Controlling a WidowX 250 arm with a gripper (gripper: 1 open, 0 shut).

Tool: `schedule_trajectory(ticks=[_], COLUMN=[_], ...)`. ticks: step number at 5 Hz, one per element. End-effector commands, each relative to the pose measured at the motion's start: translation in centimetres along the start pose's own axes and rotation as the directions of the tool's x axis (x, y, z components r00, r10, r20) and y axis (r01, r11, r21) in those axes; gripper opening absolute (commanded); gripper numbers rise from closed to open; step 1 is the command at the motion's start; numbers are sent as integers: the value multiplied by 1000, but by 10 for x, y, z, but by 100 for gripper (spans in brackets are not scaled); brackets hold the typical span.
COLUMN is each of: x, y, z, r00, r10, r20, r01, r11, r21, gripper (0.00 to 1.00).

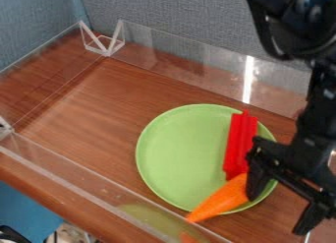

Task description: Move the carrot from the green plate to the table

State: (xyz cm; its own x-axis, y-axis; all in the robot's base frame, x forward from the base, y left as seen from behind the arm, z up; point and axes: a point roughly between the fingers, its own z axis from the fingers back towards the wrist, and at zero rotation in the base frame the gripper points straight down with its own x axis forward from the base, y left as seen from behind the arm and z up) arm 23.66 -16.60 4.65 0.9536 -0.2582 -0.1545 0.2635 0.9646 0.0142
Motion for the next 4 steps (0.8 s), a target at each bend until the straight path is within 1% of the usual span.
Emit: schedule_trajectory(ticks=[1,2,3,4], x=[-3,-7,-11,-12], y=[8,18,20,21], z=[15,26,26,25], r00=[998,993,991,991], r10=[48,99,113,111], r20=[40,56,66,79], r01=[-47,-99,-113,-111], r11=[999,995,994,994], r21=[-10,-7,-7,-4], gripper=[100,100,100,100])
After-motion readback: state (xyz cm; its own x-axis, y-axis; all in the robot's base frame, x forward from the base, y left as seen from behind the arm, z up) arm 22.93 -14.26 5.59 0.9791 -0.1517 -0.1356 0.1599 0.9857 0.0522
